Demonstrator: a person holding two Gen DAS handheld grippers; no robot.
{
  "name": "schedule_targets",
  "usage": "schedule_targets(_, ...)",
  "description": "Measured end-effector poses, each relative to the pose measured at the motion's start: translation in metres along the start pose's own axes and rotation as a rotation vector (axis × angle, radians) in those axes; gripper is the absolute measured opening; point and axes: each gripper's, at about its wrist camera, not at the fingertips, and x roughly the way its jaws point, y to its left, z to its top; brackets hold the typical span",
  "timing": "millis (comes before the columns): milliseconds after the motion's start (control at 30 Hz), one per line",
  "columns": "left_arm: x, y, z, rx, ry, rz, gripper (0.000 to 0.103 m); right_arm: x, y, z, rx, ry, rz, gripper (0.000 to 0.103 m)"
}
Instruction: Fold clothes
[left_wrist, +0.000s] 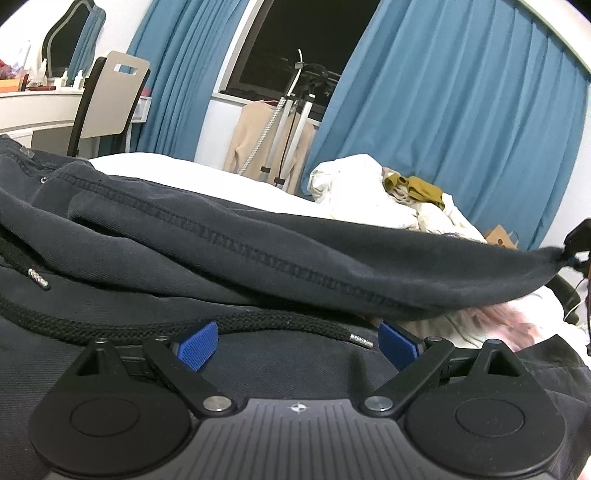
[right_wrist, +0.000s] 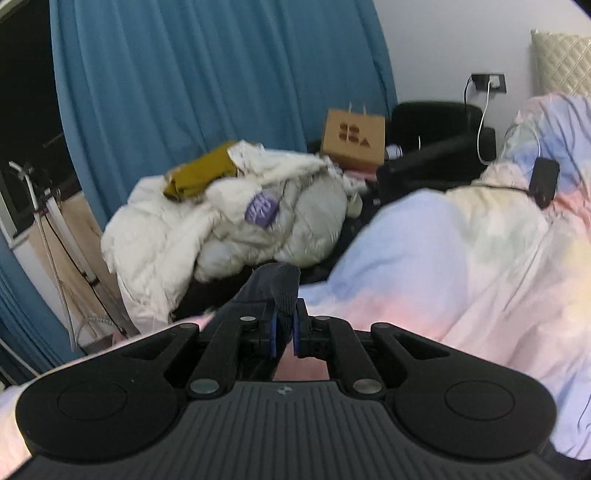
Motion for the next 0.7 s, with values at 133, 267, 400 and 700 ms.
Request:
schedule_targets(133, 0.0, -0.001, -0.001, 0.003, 0.005, -0.002, 0.095, -0.003, -0.028, -0.014, 0.002, 0.04, -0.041, 0.008)
schedule_targets(267, 0.0, -0.002, -0.003, 0.007, 0.007, -0.003, 0.095, 0.021, -0.068, -0.054, 0.047, 0.184, -0.12, 0.008)
schedule_targets(400, 0.003, -0.003, -0.002, 0.004, 0.028, 0.001, 0.095, 0.033, -0.081, -0.081, 0.094, 0.306, -0.144, 0.009)
schedule_targets(700, 0.005, 0.006, 0.0, -0.038, 0.068, 0.012, 0.095, -0.043, -0.079, -0.069, -0.054, 0.242, -0.054, 0.02)
